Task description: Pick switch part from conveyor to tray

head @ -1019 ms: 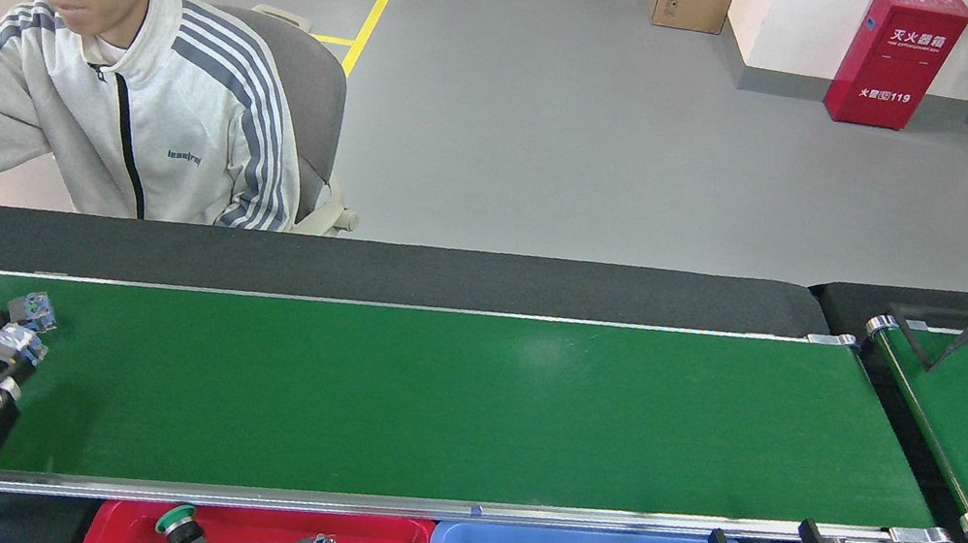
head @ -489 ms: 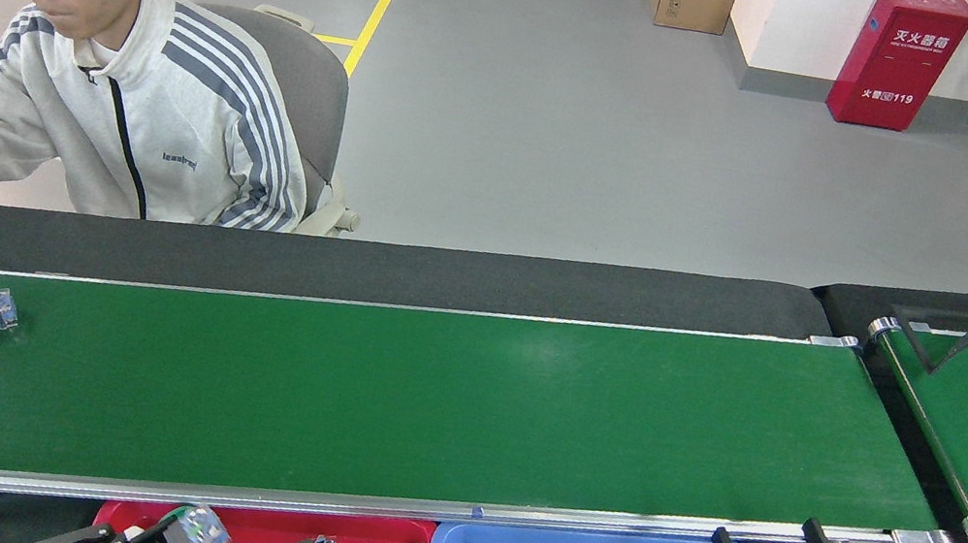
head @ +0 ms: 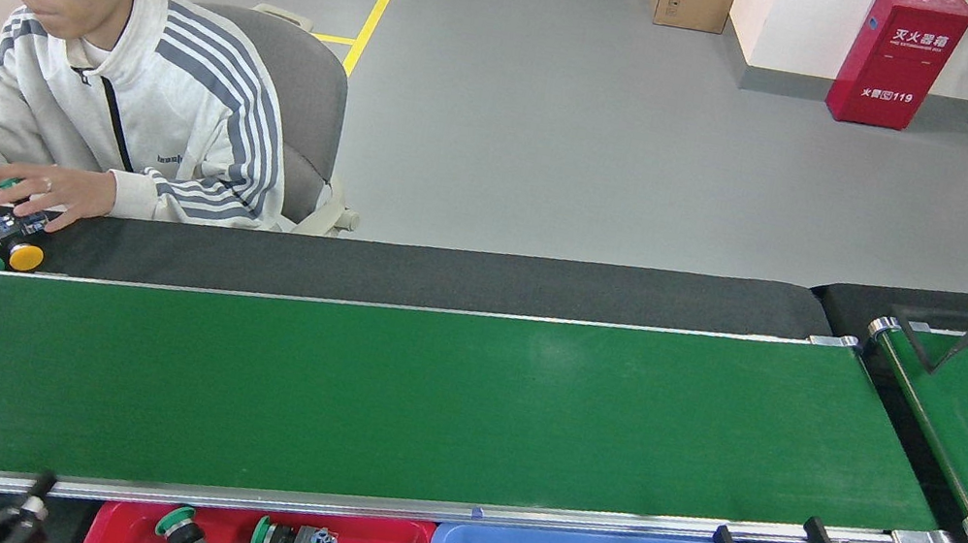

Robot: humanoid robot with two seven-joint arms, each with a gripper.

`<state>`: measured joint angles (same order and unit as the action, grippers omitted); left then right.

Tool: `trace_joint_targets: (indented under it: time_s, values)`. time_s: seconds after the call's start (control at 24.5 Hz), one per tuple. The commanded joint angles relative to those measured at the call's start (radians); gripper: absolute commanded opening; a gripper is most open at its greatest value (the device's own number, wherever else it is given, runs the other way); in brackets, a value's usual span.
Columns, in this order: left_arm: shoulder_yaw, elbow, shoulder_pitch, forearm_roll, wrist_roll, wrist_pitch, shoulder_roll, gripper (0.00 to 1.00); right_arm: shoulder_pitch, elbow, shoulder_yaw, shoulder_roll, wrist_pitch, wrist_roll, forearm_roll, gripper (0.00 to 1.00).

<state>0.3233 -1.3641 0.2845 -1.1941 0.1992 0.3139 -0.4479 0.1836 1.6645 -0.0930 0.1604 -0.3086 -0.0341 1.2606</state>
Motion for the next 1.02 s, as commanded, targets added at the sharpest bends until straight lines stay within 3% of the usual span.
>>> trace_joint_targets:
  time_s: [0.0,0.24,0.98]
  values:
    - [0.016,0.014,-0.010,0.004,0.009,-0.013,-0.023,1.00,-0.013,0.014,-0.008,-0.006,0.008,-0.010,-0.006,0.98]
    - [0.019,0.007,0.004,0.030,0.008,0.004,-0.029,1.00,-0.015,0.003,-0.056,-0.035,0.016,-0.007,-0.007,0.98]
    - [0.062,-0.007,0.042,0.057,0.002,0.053,-0.028,1.00,-0.003,-0.009,-0.053,-0.042,0.118,-0.003,-0.001,0.98]
